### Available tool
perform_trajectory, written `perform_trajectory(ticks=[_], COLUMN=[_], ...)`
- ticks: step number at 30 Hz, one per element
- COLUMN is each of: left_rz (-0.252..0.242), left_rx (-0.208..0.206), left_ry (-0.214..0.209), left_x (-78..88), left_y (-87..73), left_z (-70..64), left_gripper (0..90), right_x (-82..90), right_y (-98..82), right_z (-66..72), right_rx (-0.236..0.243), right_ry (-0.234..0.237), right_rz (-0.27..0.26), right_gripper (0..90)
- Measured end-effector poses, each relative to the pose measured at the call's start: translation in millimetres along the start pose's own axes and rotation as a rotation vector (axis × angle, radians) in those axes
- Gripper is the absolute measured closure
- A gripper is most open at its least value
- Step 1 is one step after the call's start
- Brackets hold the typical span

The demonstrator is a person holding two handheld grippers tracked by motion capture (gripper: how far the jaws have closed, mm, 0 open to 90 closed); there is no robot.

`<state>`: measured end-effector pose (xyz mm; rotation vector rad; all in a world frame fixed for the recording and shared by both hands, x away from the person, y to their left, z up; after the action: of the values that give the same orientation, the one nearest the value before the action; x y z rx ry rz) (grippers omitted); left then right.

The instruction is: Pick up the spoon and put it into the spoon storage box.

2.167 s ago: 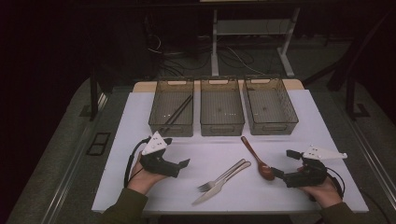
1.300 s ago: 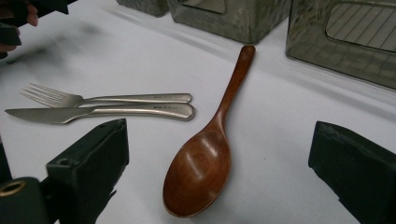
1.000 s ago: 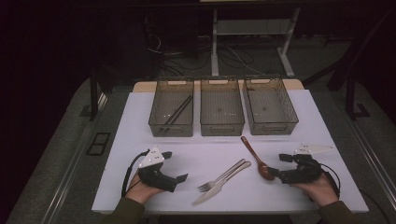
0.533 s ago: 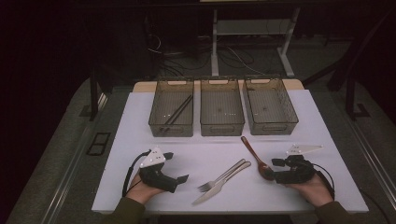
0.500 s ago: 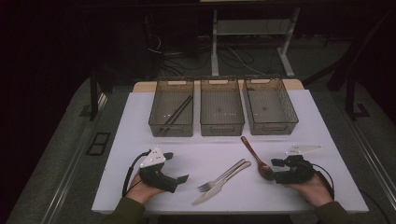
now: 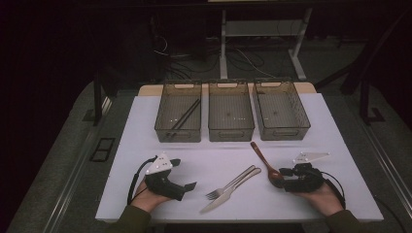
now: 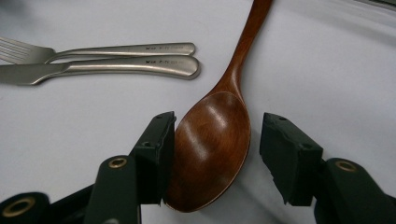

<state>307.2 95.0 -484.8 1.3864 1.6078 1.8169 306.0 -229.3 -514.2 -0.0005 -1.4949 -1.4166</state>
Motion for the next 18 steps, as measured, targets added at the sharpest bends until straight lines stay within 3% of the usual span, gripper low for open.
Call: perform_trajectory(ticks=[18], left_rz=[0.003], left_rx=[-0.001], left_ry=[-0.003], left_x=[0.0], left_y=[-0.3], left_z=[-0.5], left_gripper=[0.0], right_x=[-1.1], right_y=[0.0], right_z=[4.6], right_rx=[0.018], right_ry=[-0.054], right_rz=[0.031], right_gripper=[54.6])
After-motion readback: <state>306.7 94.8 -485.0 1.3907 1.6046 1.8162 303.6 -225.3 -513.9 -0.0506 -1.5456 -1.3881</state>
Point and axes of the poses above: each handheld gripper's, and its own axes: x roughly backward along the jaws, y roughly out of its top, z roughly to its left, the point moved 9 cm from there along -x, roughly forward along the jaws, and after that the axes turned 5 degrees about -z, right-handed, at the moved point
